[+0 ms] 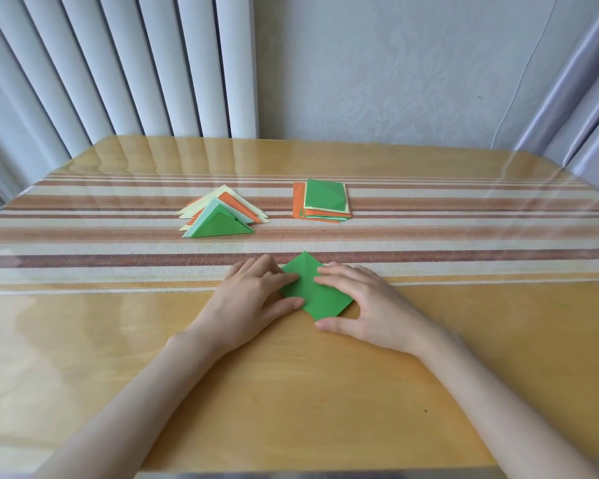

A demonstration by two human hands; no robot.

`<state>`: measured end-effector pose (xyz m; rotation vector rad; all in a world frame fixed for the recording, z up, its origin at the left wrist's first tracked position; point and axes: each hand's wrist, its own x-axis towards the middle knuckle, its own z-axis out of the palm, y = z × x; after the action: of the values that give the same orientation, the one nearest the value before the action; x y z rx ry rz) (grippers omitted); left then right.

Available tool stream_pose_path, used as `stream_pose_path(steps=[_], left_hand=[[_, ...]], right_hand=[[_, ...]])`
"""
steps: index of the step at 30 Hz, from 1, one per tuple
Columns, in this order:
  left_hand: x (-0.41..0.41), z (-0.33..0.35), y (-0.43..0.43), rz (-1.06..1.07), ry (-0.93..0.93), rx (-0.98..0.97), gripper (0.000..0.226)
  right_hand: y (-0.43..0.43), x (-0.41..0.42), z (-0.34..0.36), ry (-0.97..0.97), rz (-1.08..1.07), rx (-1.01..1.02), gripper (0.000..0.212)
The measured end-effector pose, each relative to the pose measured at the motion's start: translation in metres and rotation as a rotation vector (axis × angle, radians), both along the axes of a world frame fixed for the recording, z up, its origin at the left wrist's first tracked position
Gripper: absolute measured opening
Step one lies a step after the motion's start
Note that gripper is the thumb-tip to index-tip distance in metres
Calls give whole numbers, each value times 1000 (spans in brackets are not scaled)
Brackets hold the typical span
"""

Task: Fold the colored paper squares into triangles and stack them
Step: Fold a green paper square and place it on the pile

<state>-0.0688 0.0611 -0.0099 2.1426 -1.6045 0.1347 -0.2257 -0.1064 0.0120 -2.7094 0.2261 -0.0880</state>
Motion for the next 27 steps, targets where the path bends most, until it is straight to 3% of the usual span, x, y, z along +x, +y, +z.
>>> stream_pose_path(steps=[4,7,9,13,15,18,23,27], left_hand=[[-2,2,3,-52,69,32,82],[-1,2,1,-110,-21,-60,52],[-3,5,-2,-81,14,-198,34],[-6,23,-2,86,497,-354,17],[-6,34,-3,101,709,-339,14],[-5,43,-4,60,860,-275,15],[-3,37,-3,-17,854,-70,17],[5,26,-3,68,595,-101,6]], right_hand=[[-1,1,-4,-85,-6,-4,56],[1,3,-7,-225,-24,12,42],[2,3,-1,-295,-55,147,39],[6,4,17,-342,-94,631,50],[6,7,24,-421,-134,839,33],[4,11,35,-391,-205,936,21],[2,24,27,-254,-290,848,3],[1,29,15,-263,-370,727,23]])
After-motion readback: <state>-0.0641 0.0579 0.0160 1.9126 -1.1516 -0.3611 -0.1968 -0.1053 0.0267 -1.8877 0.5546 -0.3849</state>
